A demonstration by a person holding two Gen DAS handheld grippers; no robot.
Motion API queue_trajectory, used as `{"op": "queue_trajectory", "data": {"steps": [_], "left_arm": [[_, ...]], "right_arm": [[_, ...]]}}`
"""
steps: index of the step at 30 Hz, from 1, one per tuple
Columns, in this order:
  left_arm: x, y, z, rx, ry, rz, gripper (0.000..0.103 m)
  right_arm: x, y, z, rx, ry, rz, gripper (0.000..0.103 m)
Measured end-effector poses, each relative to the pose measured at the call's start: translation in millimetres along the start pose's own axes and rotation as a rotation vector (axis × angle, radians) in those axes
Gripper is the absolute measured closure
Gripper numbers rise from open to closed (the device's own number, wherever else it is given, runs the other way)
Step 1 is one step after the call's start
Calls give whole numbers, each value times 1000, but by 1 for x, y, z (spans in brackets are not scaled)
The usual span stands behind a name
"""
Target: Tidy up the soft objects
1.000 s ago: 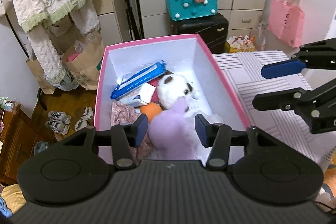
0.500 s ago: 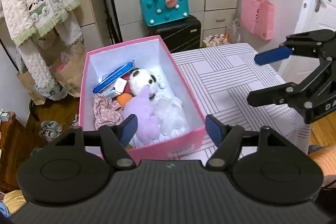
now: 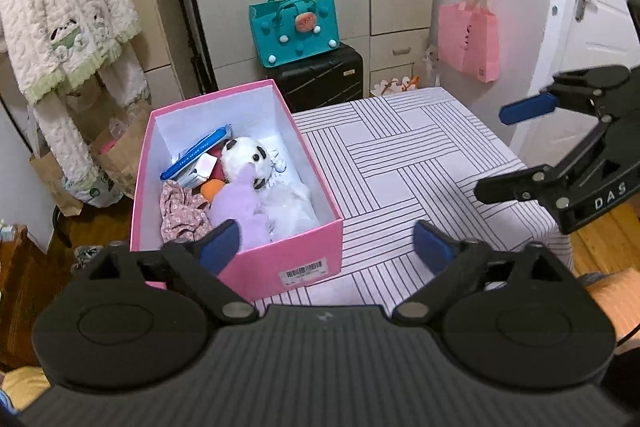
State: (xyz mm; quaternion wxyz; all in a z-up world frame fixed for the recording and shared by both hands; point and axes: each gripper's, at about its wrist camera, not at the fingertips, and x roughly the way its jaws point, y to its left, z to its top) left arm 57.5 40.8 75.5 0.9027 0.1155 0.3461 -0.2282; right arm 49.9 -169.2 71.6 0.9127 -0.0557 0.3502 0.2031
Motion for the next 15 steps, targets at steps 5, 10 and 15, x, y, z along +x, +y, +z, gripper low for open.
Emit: {"op": "queue_trajectory", "data": {"steps": [5,10,15], "left_arm": [[1,-3,-5,-64,21,56,2],[3,-6,-11,-104,25,107,2],[13,-15,-12,-104,77,194,2]], "right_arm": [[-10,-4,-12,29,-20,-58,7],[-22,-6,-24,87,-83,-113,7],[-28,-9,-36,138,-131,-110,7]]}}
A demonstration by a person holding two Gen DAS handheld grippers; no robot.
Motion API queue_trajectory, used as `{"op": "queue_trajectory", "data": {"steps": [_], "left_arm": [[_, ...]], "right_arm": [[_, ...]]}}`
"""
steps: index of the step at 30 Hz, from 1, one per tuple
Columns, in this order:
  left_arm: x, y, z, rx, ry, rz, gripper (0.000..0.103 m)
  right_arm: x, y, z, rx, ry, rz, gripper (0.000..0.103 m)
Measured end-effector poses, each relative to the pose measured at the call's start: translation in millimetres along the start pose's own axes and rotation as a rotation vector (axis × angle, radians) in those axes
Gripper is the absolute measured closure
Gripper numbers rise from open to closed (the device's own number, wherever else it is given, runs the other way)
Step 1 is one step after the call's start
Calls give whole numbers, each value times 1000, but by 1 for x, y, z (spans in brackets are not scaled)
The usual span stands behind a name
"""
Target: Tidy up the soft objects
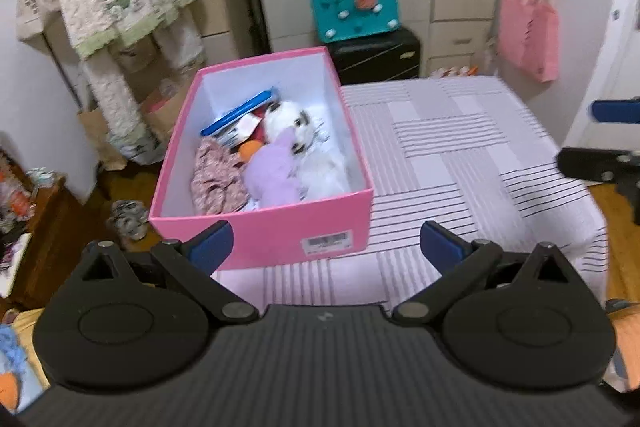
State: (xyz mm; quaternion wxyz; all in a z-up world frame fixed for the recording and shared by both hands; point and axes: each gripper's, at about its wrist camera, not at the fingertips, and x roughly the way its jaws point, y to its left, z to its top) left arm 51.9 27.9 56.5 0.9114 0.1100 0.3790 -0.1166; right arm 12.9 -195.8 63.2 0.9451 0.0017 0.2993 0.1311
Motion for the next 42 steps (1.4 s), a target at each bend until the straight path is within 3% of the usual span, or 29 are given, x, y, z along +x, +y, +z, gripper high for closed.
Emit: {"op": "queue_trajectory", "data": {"steps": [3,13,19,25,30,42], "left_arm": [[2,-4,-1,0,-11,42,2],[7,0,-6,-89,-19,19,2],[3,-5,-13,-104,-69,50,2],[6,-14,-19,-69,-111,47,2],[12,-18,-27,-79,-139,40,2],[10,-23,-36,-74,-230,41,2]], "right_arm": [[-1,-1,-4,10,-20,-19,7],[4,9,-8,-18,26,-60,7],[-1,6,-18,17,12,-115,5],[-4,5,-27,51,-22,-160,5],[-6,12,-36,40,-79,-250,5],[-12,13,-46,48,-173,-266,5]]}}
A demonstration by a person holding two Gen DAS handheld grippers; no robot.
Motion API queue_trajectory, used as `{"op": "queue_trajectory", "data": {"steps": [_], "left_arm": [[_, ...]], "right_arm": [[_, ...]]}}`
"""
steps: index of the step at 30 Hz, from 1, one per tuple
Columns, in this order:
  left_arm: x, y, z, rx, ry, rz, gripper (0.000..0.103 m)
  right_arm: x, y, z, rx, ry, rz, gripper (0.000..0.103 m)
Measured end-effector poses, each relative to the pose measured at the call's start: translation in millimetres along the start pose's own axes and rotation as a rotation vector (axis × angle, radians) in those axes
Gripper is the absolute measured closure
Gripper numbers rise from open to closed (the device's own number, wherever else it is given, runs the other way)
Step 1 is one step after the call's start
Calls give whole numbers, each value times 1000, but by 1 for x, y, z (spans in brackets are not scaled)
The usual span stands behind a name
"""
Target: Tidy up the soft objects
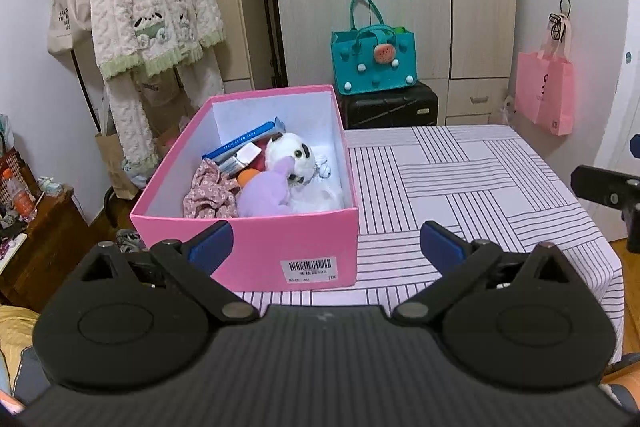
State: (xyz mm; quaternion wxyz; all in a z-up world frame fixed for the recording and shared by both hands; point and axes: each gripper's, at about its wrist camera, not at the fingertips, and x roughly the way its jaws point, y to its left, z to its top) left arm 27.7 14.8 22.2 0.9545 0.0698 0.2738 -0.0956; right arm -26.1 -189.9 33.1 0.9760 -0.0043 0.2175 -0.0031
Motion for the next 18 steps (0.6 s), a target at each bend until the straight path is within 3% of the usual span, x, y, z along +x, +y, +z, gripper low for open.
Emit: {"op": "queue_trajectory", "data": {"steps": [4,15,18], "left_arm": [[-3,0,1,-3,-14,-19,2],[-5,11,3,-13,-18,26,2],[-6,15,2,-29,3,-4,2]], "right_arm": [[-2,2,1,0,-11,-13,5],[-9,13,-3,-64,-28,-72,4],[-10,15,-4,-64,-24,-69,4]]}}
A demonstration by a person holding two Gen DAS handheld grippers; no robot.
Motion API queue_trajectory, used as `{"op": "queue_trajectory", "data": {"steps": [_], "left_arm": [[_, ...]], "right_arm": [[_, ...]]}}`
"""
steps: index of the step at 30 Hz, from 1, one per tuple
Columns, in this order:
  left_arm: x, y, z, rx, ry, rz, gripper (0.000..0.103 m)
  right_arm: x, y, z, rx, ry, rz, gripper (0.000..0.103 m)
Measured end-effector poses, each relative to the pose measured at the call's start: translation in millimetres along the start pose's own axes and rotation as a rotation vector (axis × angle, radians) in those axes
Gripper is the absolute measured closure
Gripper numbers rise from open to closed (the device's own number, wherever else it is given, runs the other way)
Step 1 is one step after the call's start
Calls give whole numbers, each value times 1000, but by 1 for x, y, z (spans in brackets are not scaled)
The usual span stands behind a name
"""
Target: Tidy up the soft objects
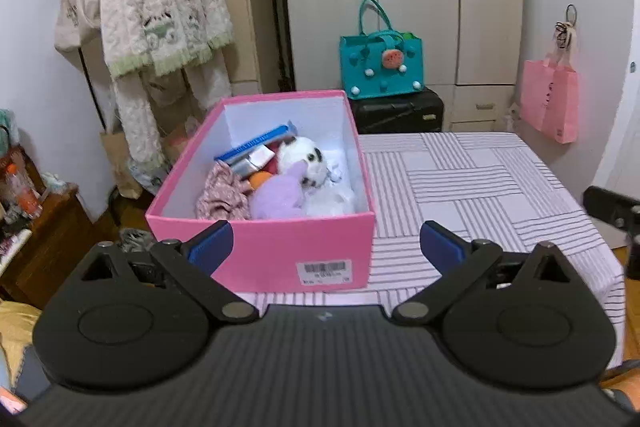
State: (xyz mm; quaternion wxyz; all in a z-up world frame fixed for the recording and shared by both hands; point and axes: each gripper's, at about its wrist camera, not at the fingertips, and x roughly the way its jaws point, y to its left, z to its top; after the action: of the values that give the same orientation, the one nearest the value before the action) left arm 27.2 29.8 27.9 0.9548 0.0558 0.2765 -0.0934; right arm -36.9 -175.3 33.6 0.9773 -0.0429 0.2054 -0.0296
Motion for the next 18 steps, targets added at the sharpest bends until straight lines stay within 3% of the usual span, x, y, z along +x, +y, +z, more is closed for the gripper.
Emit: {"op": "queue_trajectory", "data": {"steps": [18], "left_arm": [[4,-3,1,16,-1,20,2]], "right_arm": [[7,3,-2,7,15,-17,4]]}}
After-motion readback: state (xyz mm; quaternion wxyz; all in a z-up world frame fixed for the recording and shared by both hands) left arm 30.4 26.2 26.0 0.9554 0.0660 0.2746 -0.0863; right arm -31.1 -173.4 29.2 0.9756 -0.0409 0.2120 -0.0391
